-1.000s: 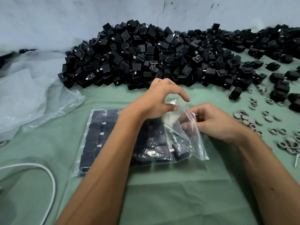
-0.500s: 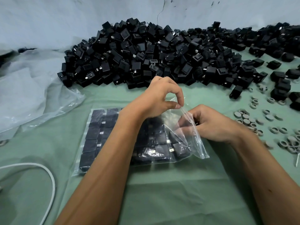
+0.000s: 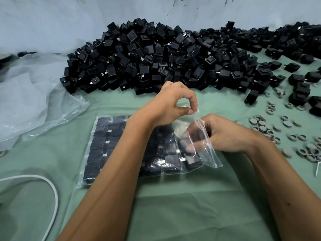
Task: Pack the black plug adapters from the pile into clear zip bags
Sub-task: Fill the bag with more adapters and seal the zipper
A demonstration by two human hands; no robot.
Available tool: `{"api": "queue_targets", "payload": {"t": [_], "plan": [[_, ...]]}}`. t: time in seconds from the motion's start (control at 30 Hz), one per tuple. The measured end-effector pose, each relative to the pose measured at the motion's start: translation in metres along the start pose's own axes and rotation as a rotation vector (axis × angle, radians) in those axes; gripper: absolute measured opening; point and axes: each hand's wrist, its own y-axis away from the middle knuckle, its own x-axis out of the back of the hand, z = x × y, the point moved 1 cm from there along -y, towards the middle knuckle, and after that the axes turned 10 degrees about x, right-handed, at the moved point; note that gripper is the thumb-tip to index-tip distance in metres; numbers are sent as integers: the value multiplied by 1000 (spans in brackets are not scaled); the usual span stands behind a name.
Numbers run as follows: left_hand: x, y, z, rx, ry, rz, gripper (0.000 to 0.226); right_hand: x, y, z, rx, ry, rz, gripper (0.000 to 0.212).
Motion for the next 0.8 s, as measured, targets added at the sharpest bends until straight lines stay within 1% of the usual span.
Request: {"api": "queue_targets", "payload": {"t": [0.1,0.13,0.2,0.23,0.4,0.57,0.7,0.8], "plan": [[-1,-1,-1,-3,-19,-4,19,1,1,1,-10,-19,21,32],[-1,-1,-2,-3,-16,3,19,2,1,2,-19,-44,29,29],[1,-1,-4,-3,-12,24,19,4,3,4,-33,-66,46,18],[2,-1,-5,-3,-14,32,19,4,4,5,-38,-60,58,17],[9,1,-13,11,16,74,12,6,3,4,-66,-14,73,21],[14,2,-18,13,38,104,12,5,2,5,-98,-35,108,30],[19,4,-23,44,69,120,11,3,2,5,-53,-69,85,21],[22,6,-26,67,90,130,11,3,1,5,-30,-81,85,26]]}}
